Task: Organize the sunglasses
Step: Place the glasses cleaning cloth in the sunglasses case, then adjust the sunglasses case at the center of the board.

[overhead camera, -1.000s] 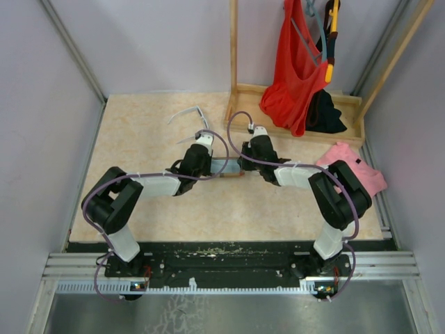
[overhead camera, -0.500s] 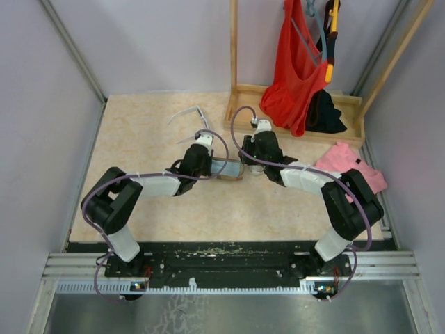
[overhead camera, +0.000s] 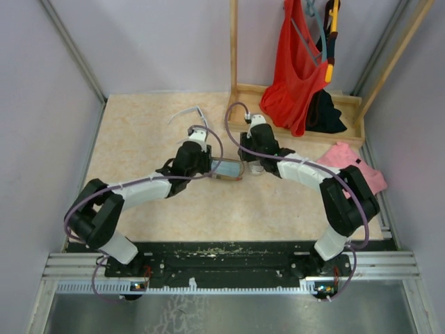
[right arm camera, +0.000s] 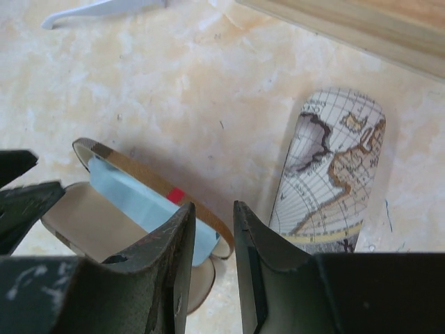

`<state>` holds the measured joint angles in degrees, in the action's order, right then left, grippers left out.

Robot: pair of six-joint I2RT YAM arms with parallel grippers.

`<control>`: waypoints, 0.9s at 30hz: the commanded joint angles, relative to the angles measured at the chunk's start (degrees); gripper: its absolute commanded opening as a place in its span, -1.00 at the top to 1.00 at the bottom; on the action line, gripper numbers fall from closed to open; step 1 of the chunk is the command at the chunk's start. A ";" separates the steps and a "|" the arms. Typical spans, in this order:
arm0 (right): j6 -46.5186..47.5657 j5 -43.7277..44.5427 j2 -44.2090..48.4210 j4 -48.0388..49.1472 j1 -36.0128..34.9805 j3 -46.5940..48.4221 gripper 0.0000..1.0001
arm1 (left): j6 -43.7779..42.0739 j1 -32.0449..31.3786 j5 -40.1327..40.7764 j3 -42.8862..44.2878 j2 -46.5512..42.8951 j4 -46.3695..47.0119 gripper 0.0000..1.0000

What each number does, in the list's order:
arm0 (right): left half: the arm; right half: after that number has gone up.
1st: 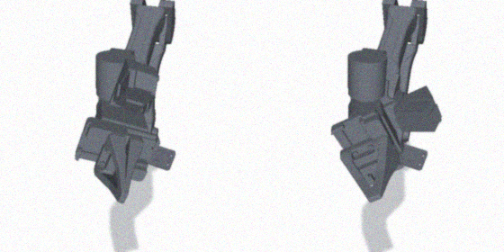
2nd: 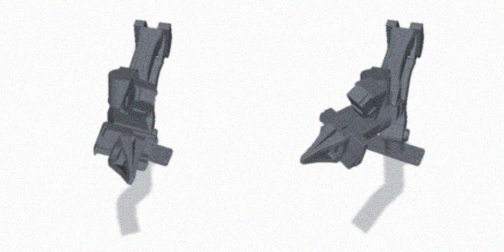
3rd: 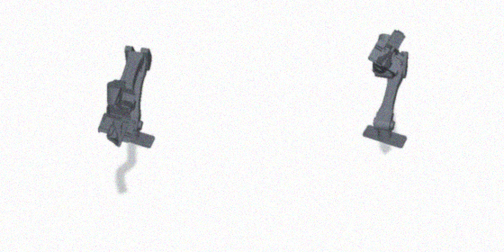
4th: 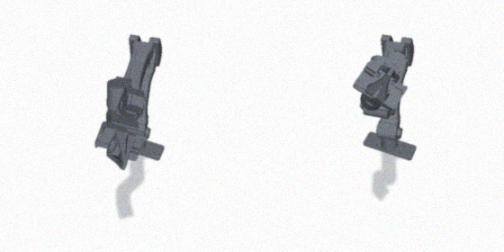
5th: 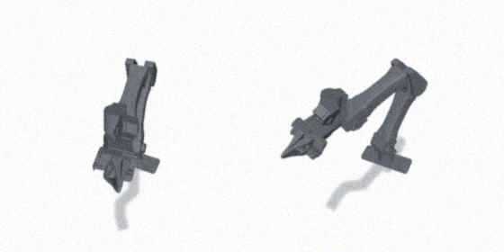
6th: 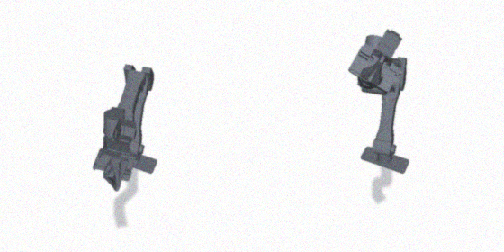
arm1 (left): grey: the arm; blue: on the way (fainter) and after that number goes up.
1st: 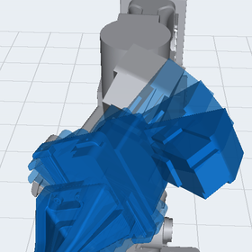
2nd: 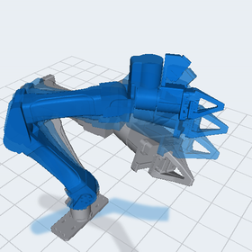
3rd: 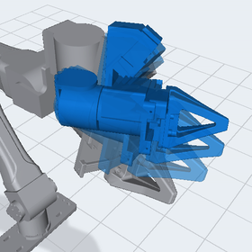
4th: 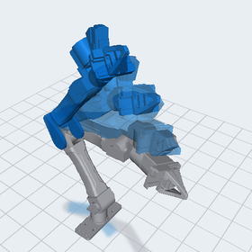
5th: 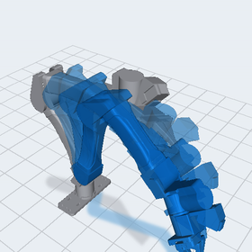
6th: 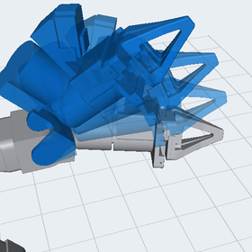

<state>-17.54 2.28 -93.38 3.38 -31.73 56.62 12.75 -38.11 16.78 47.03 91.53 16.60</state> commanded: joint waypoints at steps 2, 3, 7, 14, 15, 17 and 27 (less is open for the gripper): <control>2.29 0.36 -5.25 -3.46 0.29 7.62 0.42 | 5.17 0.31 0.57 -3.54 -8.12 -5.23 0.06; 2.47 0.97 -6.34 -4.47 0.08 8.80 0.41 | 6.05 0.31 1.36 -4.35 -9.59 -6.24 0.05; 3.91 4.16 -10.38 -8.00 -1.14 13.61 0.41 | 10.77 0.31 3.93 -6.15 -14.69 -13.46 0.05; 3.83 8.71 -13.45 -9.43 -3.58 15.61 0.43 | 17.67 0.31 5.23 -10.46 -23.41 -22.01 0.03; 3.83 9.35 -13.77 -9.99 -3.93 15.79 0.43 | 18.02 0.27 5.48 -10.85 -24.43 -22.88 0.02; 3.76 10.14 -14.02 -10.76 -4.55 15.91 0.43 | 18.29 0.31 6.07 -11.36 -25.83 -24.37 0.02; 1.22 11.95 -11.02 -12.67 -7.29 11.77 0.44 | 20.13 0.31 7.73 -11.35 -28.11 -30.18 -0.04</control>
<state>-14.83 12.69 -107.42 -8.71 -37.69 69.34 31.29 -38.11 23.24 36.01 65.04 -10.46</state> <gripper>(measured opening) 0.282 0.518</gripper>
